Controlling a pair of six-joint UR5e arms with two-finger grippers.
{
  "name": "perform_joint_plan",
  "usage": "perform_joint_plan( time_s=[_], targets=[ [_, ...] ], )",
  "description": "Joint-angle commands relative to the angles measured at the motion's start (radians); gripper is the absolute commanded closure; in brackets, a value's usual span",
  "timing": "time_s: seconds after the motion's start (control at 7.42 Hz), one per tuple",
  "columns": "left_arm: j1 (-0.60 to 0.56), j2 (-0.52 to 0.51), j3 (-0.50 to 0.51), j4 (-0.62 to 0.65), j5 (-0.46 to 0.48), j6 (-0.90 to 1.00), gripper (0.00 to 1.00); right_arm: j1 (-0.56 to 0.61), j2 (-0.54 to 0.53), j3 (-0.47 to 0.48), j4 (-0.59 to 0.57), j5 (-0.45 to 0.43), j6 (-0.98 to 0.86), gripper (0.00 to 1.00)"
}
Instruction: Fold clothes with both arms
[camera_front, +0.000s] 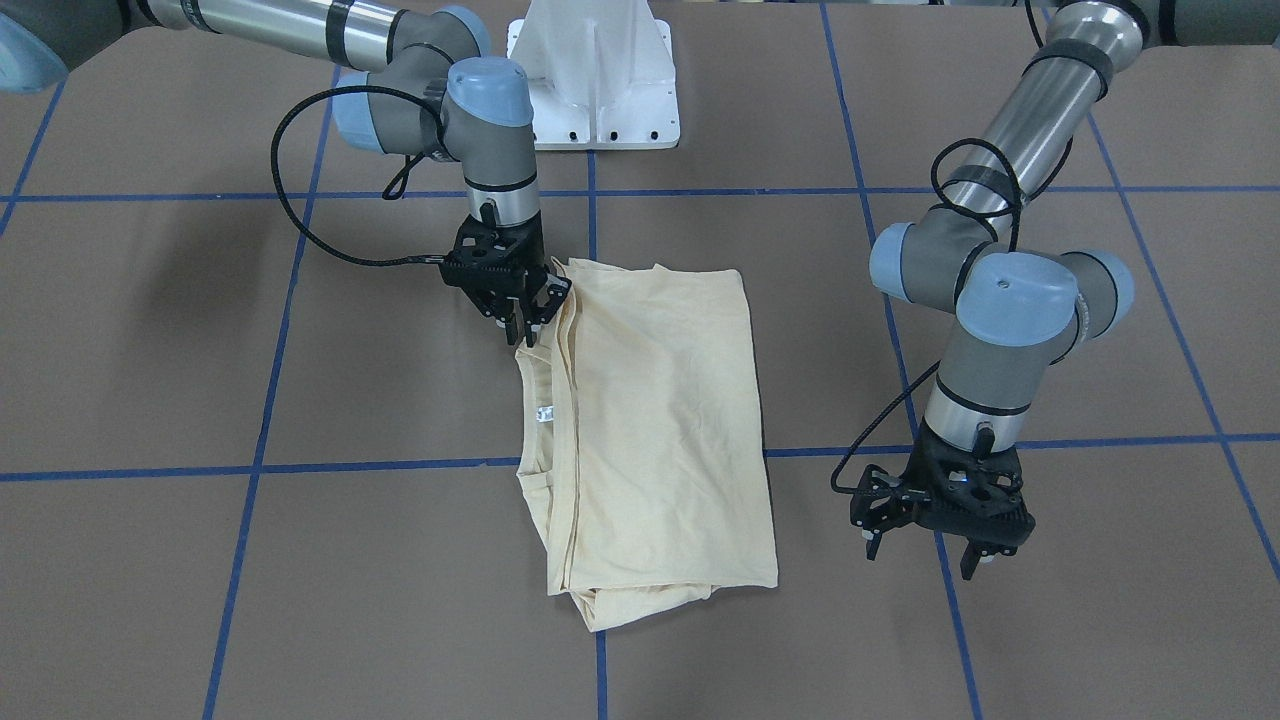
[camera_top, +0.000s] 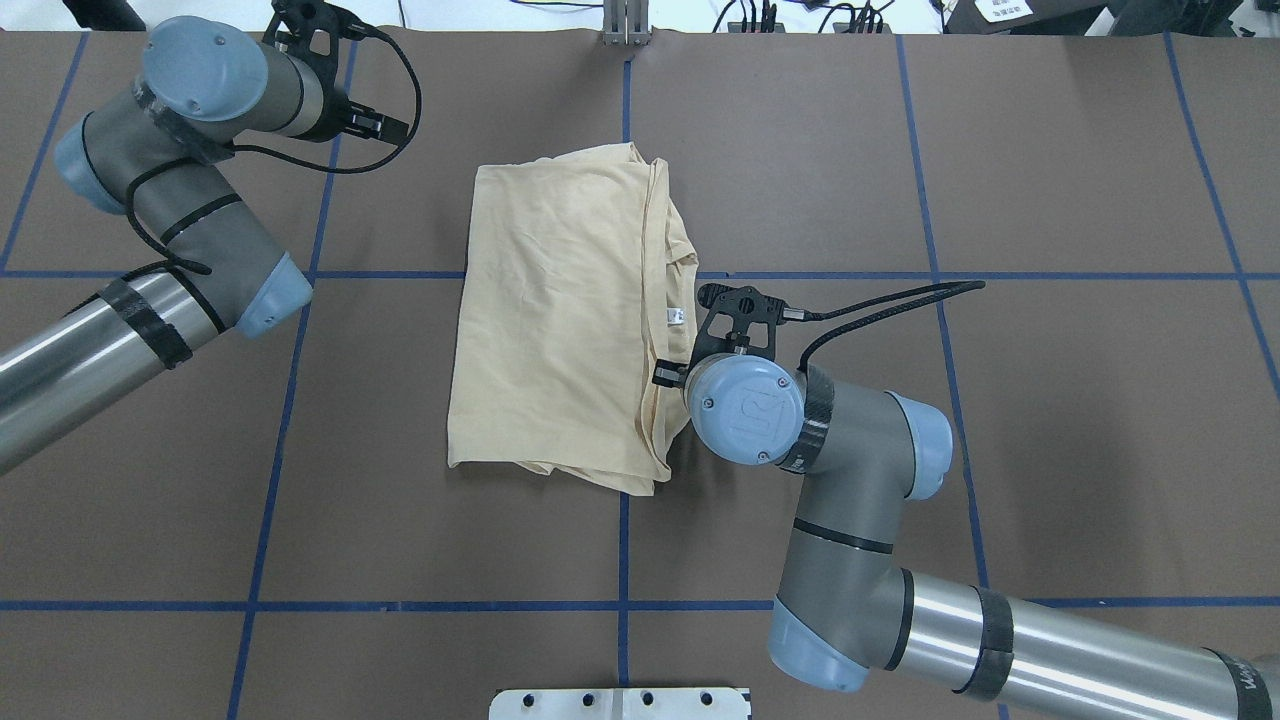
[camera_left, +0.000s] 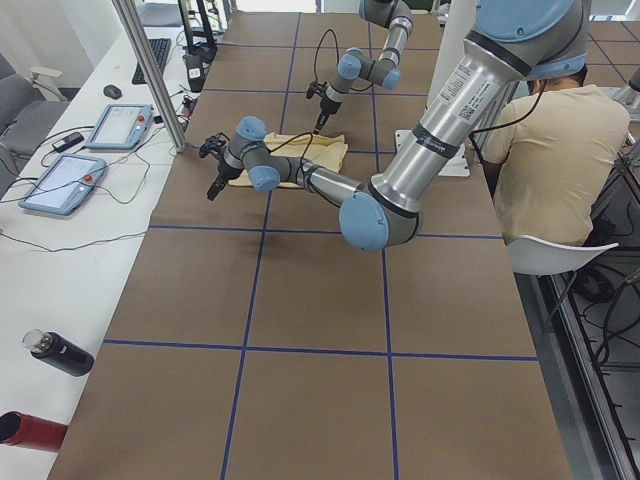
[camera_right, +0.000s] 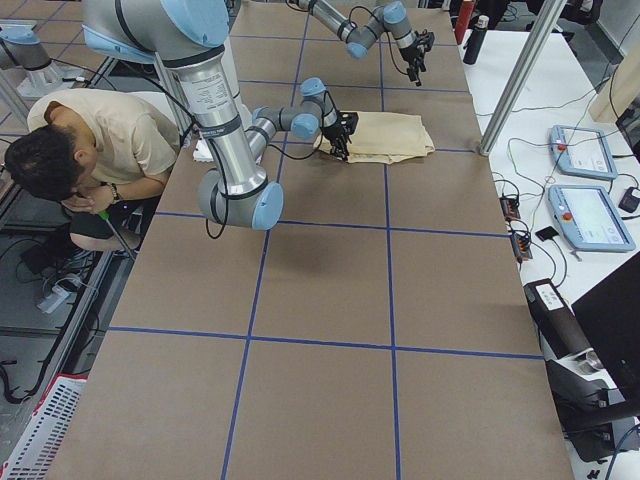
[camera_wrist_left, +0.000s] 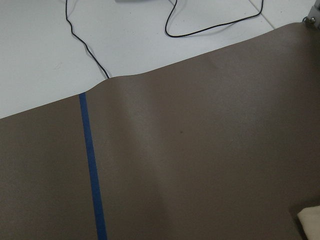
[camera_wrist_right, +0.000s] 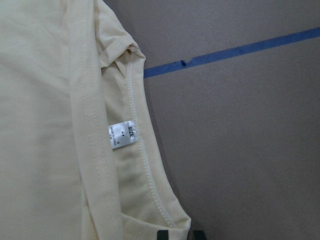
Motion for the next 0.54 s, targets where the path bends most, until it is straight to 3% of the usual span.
perform_joint_plan(
  time_s=[0.0, 0.13, 0.4],
  targets=[
    [0.0, 0.002, -0.004, 0.002, 0.0, 0.0, 0.0, 0.024, 0.074, -0.005, -0.075, 0.005, -0.054, 0.0],
    [0.0, 0.006, -0.007, 0.0, 0.0, 0.0, 0.0, 0.025, 0.149, -0.025, -0.177, 0.005, -0.053, 0.0],
    [0.0, 0.008, -0.01, 0.002, 0.0, 0.0, 0.0, 0.024, 0.226, -0.156, -0.203, 0.005, -0.045, 0.0]
  ],
)
